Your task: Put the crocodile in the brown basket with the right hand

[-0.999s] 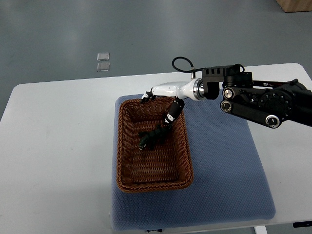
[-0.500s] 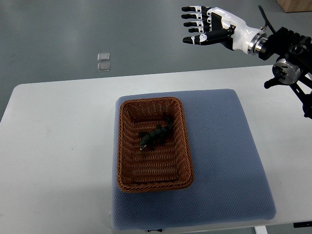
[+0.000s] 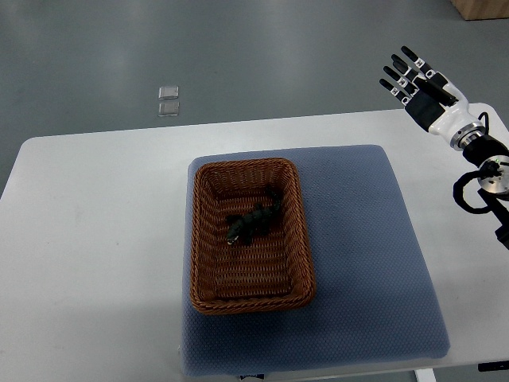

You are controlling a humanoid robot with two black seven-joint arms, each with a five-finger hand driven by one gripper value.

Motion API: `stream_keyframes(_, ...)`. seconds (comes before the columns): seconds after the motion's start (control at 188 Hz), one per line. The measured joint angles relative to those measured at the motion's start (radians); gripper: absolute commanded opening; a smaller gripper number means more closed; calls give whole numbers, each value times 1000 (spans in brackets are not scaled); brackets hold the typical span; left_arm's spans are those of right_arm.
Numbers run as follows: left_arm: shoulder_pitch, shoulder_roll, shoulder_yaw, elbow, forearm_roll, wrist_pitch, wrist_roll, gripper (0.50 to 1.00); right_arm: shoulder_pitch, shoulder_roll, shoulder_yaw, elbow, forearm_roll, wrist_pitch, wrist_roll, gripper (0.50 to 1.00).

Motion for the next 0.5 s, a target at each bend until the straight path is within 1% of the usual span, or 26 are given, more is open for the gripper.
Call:
stream_keyframes(0.074,0,0,0,1,-1,0,0,1000,-29,18,0,-7,27,36,17,926)
stream_keyframes(0.159,0,0,0,1,-1,0,0,1000,-42,42,2,-9,35,56,22,926)
stream_keyframes(0.5,0,0,0,1,-2,0,0,1000,-38,81,13,-10,37,58,24,928)
